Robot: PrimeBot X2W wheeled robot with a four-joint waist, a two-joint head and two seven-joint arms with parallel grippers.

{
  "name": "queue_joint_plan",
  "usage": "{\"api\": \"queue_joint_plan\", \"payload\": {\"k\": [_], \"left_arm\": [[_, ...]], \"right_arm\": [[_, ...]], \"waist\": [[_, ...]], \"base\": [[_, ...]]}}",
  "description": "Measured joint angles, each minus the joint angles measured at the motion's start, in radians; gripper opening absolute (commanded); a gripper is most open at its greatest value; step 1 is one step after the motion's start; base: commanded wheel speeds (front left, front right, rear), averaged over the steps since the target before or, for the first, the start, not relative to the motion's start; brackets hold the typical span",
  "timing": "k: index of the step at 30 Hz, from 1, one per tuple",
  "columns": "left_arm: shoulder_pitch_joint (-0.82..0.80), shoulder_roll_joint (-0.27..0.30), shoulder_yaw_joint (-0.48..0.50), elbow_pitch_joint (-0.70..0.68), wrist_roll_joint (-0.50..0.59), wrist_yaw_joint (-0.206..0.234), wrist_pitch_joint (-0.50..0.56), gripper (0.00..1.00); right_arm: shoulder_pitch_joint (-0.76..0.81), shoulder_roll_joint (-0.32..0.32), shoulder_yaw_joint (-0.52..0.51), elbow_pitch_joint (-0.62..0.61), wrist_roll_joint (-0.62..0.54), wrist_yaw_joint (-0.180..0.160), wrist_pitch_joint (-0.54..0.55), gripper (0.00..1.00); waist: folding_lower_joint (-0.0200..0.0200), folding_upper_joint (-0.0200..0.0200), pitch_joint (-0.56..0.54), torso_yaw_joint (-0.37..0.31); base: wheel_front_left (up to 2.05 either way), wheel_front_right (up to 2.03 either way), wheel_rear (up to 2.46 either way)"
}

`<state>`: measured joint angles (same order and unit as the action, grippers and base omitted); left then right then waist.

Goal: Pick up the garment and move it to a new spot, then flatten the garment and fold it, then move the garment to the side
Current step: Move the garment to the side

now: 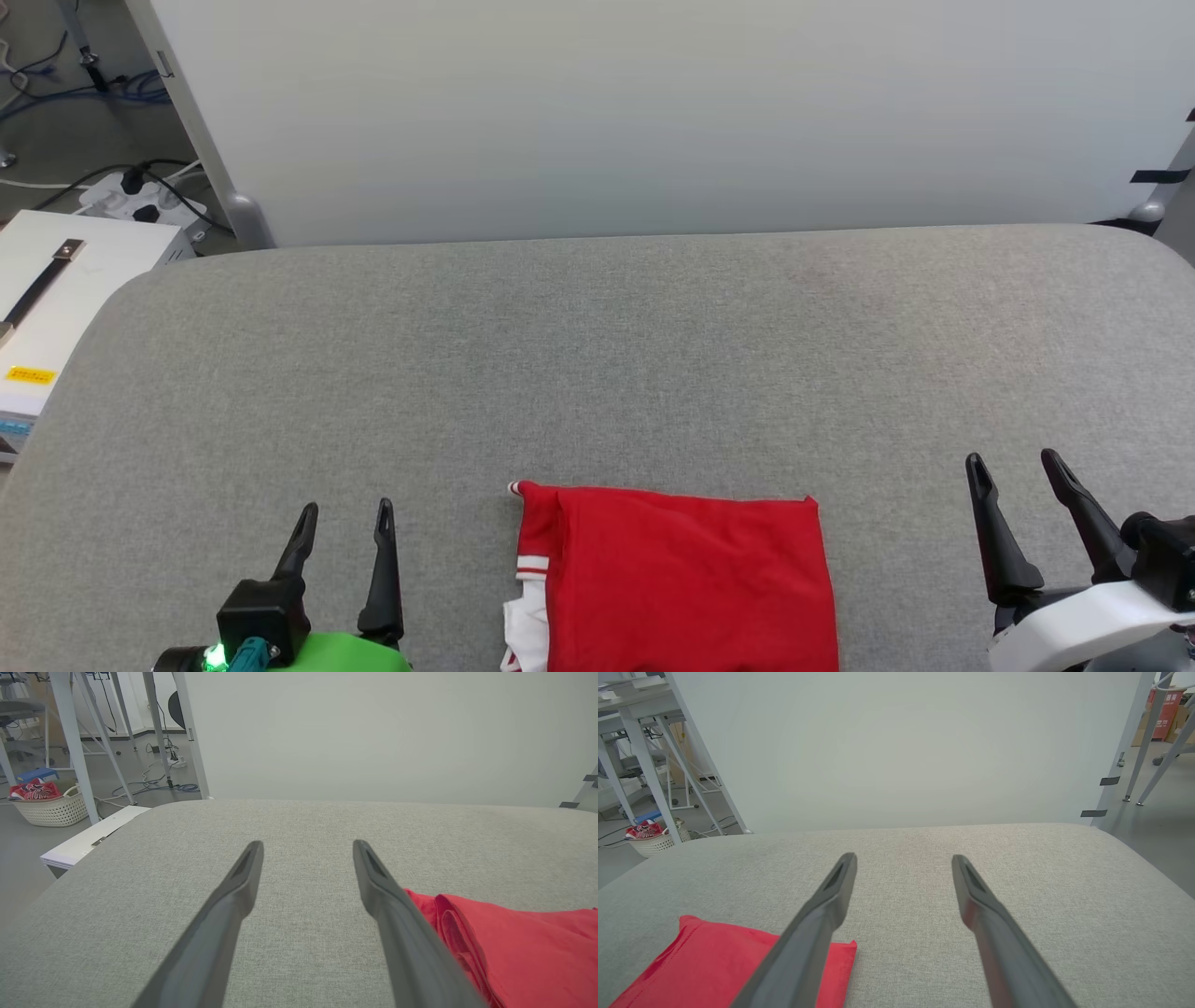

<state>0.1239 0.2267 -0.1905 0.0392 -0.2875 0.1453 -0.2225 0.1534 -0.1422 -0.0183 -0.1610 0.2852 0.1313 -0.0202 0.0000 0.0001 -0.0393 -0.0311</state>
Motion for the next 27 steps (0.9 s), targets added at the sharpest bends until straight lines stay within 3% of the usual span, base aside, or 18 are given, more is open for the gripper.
{"api": "queue_joint_plan", "payload": {"k": [12, 21, 27], "left_arm": [[0.0, 0.002, 0.004, 0.016, -0.03, 0.0, 0.003, 1.0], [-0.055, -0.01, 0.002, 0.028, -0.031, -0.016, -0.018, 1.0], [-0.106, -0.031, -0.002, 0.039, -0.03, -0.034, -0.029, 1.0]], "right_arm": [[0.0, 0.0, -0.013, -0.013, 0.004, 0.0, 0.065, 1.0], [-0.002, -0.076, -0.102, 0.092, 0.202, 0.0, 0.307, 1.0], [-0.006, -0.115, -0.028, 0.129, 0.371, 0.0, 0.506, 1.0]], "waist": [[0.0, -0.0001, 0.0, 0.007], [0.0, 0.0, 0.031, 0.056], [0.0, 0.0, 0.073, 0.103]], "base": [[0.0, 0.0, 0.0], [0.0, 0.0, 0.0], [0.0, 0.0, 0.0]]}}
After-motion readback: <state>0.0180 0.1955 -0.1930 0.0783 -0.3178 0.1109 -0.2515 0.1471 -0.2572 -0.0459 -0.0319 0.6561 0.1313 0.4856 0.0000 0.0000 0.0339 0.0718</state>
